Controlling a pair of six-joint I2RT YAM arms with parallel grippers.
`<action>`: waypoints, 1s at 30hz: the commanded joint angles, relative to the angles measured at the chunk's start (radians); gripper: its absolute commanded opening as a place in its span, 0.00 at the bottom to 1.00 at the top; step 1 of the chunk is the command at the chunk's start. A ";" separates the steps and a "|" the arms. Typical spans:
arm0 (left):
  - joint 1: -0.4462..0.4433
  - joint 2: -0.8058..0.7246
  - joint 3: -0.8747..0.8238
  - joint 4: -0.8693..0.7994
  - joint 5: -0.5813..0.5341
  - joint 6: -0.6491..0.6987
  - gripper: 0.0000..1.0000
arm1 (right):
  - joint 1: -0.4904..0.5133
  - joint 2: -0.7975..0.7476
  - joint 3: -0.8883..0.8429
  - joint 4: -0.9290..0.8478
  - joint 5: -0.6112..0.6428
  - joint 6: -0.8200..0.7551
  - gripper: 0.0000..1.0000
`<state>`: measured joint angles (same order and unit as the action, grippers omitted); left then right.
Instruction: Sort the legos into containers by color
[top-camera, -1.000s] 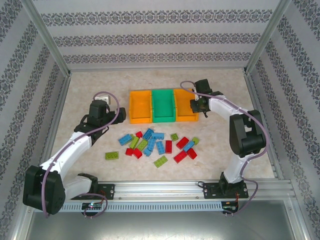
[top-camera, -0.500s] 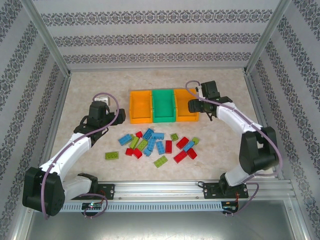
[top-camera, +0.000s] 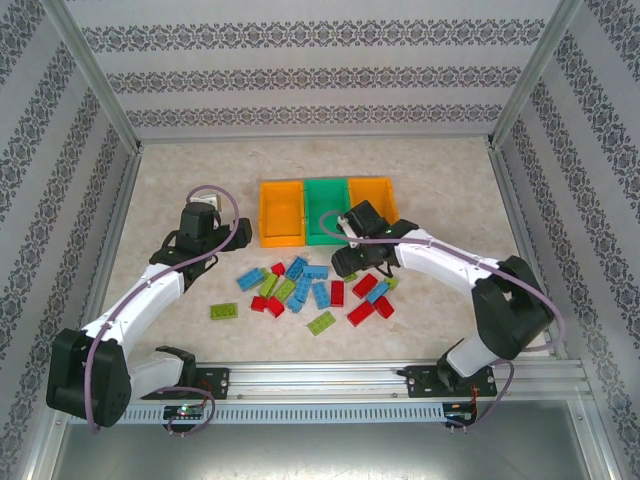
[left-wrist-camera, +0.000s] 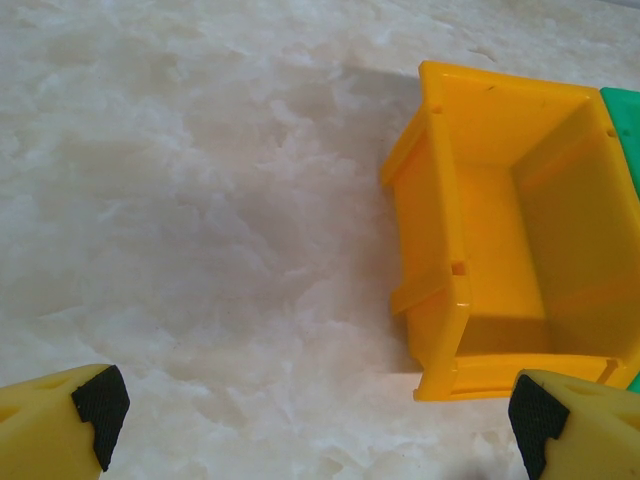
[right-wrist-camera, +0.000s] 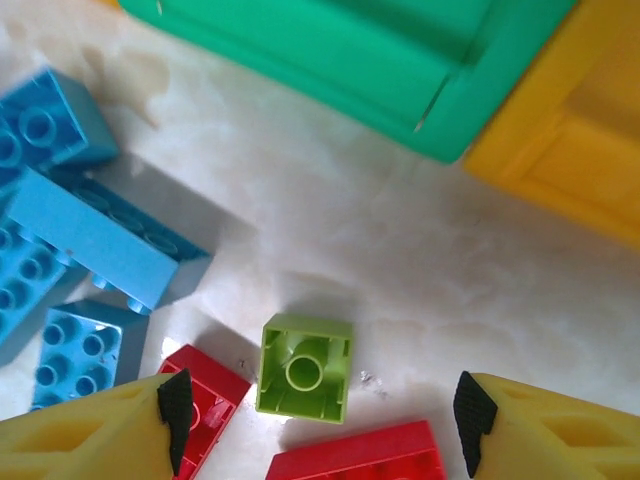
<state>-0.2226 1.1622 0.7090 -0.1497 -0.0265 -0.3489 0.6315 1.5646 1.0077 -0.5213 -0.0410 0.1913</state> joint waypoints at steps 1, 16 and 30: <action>-0.010 0.003 0.009 -0.026 0.001 -0.006 0.99 | 0.028 0.055 0.004 -0.046 0.053 0.060 0.71; -0.011 -0.005 0.003 -0.038 0.001 -0.003 0.99 | 0.048 0.211 0.064 -0.042 0.056 0.109 0.58; -0.011 -0.004 -0.002 -0.039 0.023 -0.006 0.99 | -0.003 0.061 0.054 -0.009 0.090 0.151 0.28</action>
<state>-0.2226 1.1633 0.7090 -0.1658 -0.0216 -0.3489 0.6552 1.7149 1.0504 -0.5453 0.0250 0.3168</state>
